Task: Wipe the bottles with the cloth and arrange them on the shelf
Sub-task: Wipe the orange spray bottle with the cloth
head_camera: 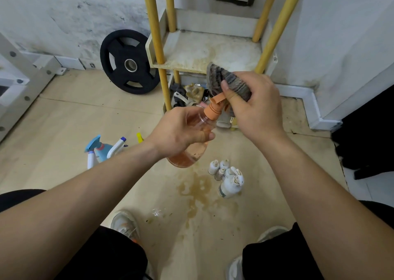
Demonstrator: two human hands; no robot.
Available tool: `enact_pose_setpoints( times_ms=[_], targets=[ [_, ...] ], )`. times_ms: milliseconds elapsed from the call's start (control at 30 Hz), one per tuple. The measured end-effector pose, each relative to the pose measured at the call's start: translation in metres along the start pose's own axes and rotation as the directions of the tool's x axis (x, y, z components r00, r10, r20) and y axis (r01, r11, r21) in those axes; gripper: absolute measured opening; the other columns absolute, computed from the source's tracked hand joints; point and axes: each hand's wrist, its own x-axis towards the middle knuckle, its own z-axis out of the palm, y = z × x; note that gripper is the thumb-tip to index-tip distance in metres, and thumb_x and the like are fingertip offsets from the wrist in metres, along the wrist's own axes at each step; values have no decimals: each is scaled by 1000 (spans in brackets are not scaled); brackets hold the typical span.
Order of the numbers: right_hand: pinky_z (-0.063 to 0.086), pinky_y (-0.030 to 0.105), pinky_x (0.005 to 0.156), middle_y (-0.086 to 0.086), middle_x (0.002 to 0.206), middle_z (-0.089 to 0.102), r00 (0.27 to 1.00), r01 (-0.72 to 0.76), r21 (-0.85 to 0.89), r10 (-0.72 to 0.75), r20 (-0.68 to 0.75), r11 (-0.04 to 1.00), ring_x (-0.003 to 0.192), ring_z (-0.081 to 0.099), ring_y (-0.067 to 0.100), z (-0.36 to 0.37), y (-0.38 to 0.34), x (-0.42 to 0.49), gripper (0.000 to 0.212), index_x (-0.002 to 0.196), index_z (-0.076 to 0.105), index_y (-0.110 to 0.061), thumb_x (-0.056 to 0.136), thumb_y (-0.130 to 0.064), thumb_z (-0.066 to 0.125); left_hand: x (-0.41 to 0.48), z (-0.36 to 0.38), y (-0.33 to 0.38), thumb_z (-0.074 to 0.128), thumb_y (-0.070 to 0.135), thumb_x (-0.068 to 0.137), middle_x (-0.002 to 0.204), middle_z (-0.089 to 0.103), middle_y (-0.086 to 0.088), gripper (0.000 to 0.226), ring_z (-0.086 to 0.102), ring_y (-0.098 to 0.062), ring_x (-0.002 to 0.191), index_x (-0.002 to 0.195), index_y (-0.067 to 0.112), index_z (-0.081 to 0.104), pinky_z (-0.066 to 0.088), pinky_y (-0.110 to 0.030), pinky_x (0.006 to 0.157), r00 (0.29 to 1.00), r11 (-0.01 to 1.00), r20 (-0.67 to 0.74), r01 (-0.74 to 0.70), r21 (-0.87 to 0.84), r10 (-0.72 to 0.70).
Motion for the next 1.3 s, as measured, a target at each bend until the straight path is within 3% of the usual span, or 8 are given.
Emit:
enact_pose_setpoints(
  times_ms=[333, 633, 700, 800, 967, 1133, 1200, 1300],
  targets=[
    [50, 53, 101, -1, 136, 66, 975, 222, -92, -219, 44, 971, 126, 58, 27, 17, 1, -24, 51, 130, 69, -14, 81, -4, 58, 9, -5, -11, 89, 41, 70, 85, 74, -6, 38, 67, -28, 82, 94, 16, 73, 54, -48, 81, 990, 991, -86, 115, 75, -109],
    [51, 54, 94, 3, 135, 67, 910, 414, -304, -394, 128, 858, 118, 62, 33, 7, 11, -19, 55, 127, 71, -12, 77, -7, 49, 3, -14, -12, 90, 28, 73, 81, 75, 4, 23, 64, -12, 72, 89, 23, 74, 53, -36, 81, 986, 990, -90, 140, -15, -141],
    [52, 49, 93, 1, 126, 72, 935, 351, -229, -328, 135, 908, 112, 66, 28, 5, 9, -20, 53, 122, 73, -14, 75, -11, 48, 3, -13, -15, 90, 31, 73, 84, 74, -2, 26, 66, -19, 77, 92, 23, 75, 54, -40, 82, 983, 987, -100, 158, 26, -155],
    [48, 25, 67, -6, 81, 72, 1000, -27, -105, 27, -1, 994, 73, 61, 7, -3, 4, -13, 27, 107, 77, -21, 89, -23, 57, 1, -12, -16, 89, 33, 74, 84, 75, 0, 28, 68, -20, 82, 97, 26, 76, 53, -39, 81, 981, 985, -90, 172, 22, -170],
    [40, 24, 59, -13, 65, 60, 804, -467, 244, 523, -284, 850, 56, 50, -3, 0, 5, -8, 36, 66, 55, -25, 100, -36, 60, -1, -7, -14, 88, 26, 75, 72, 71, 16, 24, 62, 2, 67, 96, 22, 77, 47, -15, 69, 984, 982, -62, 160, -98, -166],
    [44, 15, 60, -12, 73, 63, 927, -361, 240, 374, -9, 901, 64, 57, -6, 34, -26, -46, 17, 105, 72, -23, 104, -28, 55, 2, 1, -7, 86, 14, 76, 68, 69, 17, 17, 59, 4, 62, 89, 20, 75, 45, -13, 63, 988, 971, -49, 137, -195, -149],
    [52, 16, 71, -7, 87, 72, 952, -306, 168, 298, 71, 937, 77, 65, -3, 44, -28, -60, 37, 140, 60, -25, 104, -26, 55, 3, 1, -5, 81, 5, 79, 63, 66, 18, 15, 56, 4, 59, 87, 15, 74, 45, -15, 62, 987, 968, -61, 131, -212, -147],
    [47, 14, 66, -10, 88, 69, 968, -245, 110, 237, 84, 963, 67, 59, -3, 40, -16, -57, 45, 144, 57, -25, 100, -15, 59, 3, -4, -4, 79, 4, 83, 87, 78, 5, 23, 69, -5, 73, 105, 8, 76, 54, -19, 69, 988, 940, -40, 129, -316, -149]
  ],
)
